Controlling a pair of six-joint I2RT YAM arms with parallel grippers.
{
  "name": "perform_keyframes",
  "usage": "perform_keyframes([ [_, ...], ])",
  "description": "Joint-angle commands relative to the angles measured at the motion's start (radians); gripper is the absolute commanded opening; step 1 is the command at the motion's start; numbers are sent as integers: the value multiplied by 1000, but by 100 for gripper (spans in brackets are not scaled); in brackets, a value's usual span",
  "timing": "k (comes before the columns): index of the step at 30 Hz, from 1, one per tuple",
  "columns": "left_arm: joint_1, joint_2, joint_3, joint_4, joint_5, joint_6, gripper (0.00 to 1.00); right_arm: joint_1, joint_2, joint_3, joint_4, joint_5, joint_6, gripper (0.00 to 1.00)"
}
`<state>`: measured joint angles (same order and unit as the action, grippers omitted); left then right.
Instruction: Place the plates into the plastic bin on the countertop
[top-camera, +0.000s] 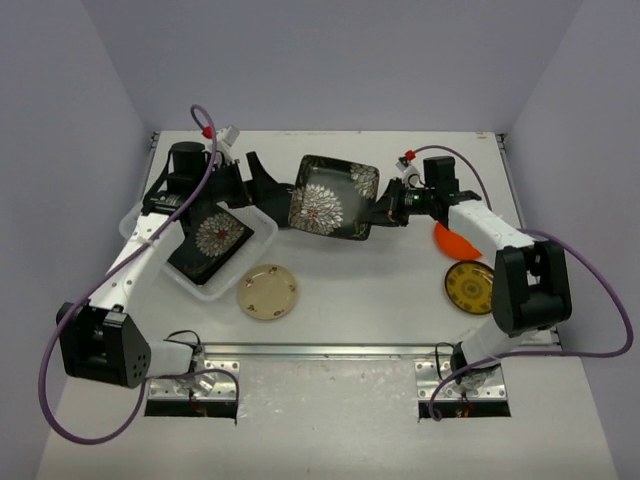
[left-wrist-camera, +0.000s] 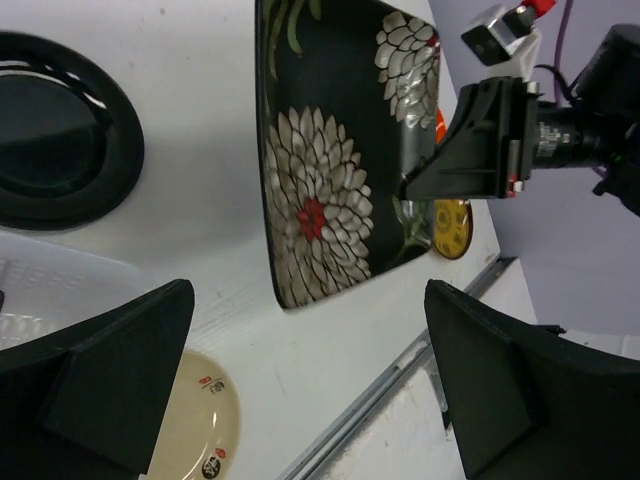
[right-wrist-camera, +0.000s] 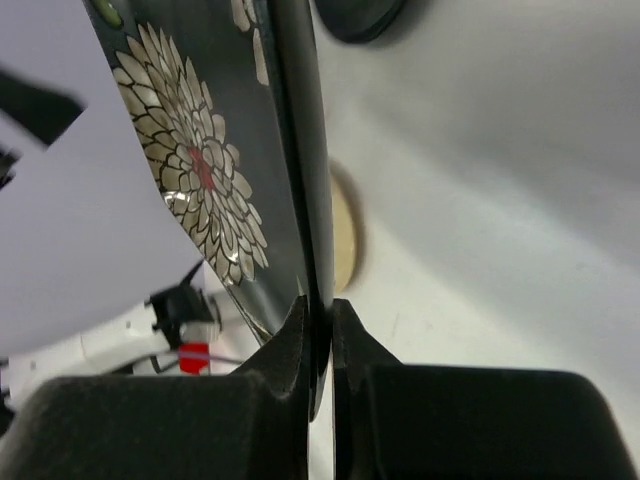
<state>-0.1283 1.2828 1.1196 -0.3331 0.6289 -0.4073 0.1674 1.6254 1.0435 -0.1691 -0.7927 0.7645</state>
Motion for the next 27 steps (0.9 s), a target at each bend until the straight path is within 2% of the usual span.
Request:
perform_keyframes([
  [1,-50,48,31,17,90,20,93,29,-99,59,2,-195,-113,0],
  [6,-96,86,19,13,42,28,61,62,-141,67,3,-257,-123,0],
  [8,-102,100,26,13,42,30,37,77,-148,60,-4,-253,-136,0],
  [9,-104,105,28,14,43,29,28,82,-149,55,-1,-256,-139,0],
  [11,-114,109,29,20,49,29,22,86,-146,38,27,-276,-127,0],
  [12,-125,115,30,20,60,31,12,89,-144,29,50,-289,-102,0],
  [13,-133,120,32,21,67,32,7,90,-144,22,71,-297,-86,0],
  [16,-143,126,32,15,50,31,0,93,-144,13,107,-303,-65,0],
  [17,-143,123,33,7,22,19,0,93,-146,12,107,-297,-64,3],
  [18,-141,114,33,-3,-39,-3,0,91,-149,13,102,-285,-65,13],
  [19,-133,93,31,-14,-127,-27,0,89,-150,13,98,-272,-68,34],
  [20,-114,68,25,-21,-194,-68,0,85,-150,11,89,-249,-72,73],
  [21,-96,47,15,-18,-226,-101,0,77,-150,8,81,-233,-77,96],
  [27,212,-135,-61,-61,-264,-297,0,-5,-180,-36,-12,-110,-126,99],
])
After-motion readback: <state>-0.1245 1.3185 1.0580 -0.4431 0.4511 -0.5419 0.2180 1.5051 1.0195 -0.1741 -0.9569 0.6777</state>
